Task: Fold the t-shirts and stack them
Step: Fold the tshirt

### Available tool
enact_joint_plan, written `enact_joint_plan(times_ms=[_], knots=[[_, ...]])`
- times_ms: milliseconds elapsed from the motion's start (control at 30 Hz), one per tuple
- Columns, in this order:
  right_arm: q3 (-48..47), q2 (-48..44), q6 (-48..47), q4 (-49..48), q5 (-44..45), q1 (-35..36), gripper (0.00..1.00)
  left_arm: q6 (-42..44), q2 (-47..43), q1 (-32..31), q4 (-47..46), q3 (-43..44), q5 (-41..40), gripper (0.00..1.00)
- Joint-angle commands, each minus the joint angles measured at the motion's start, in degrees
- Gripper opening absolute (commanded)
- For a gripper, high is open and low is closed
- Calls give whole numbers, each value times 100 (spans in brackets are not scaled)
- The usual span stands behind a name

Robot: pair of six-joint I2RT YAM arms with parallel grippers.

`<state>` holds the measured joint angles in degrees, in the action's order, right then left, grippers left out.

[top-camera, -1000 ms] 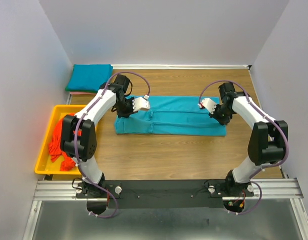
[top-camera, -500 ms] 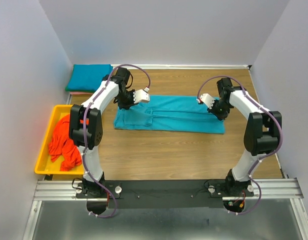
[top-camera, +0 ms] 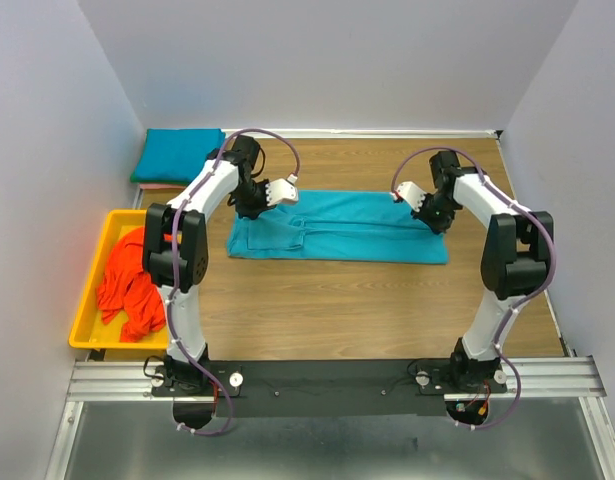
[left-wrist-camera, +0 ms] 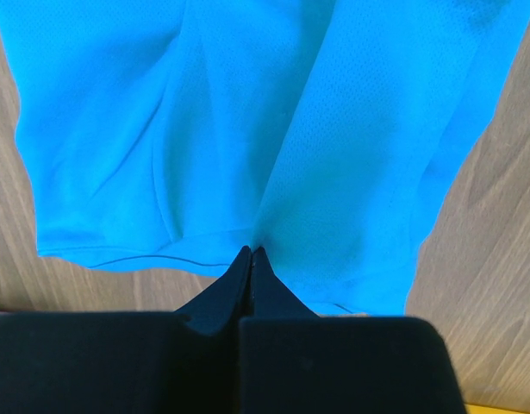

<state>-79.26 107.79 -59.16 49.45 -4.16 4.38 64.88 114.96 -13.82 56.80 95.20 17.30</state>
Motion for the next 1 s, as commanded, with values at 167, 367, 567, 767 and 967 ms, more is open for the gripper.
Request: enact_joint_plan(times_ms=[167,367,567,767,967], knots=[[-212,330,-96,-93,-6,-43,1,-81,308,55,-90,376,-87,0],[-335,471,-8,-146,-14,-43,1,-81,484,55,-90,473,-104,0],[-484,629,36,-173,3,-34,0,-116,607,82,-134,509,-130,0],[-660,787,44,-181,12,-34,0,-142,739,126,-213,570,-174,0],[-809,990,219,-225,56,-34,5,-283,914,134,-353,605,-218,0]])
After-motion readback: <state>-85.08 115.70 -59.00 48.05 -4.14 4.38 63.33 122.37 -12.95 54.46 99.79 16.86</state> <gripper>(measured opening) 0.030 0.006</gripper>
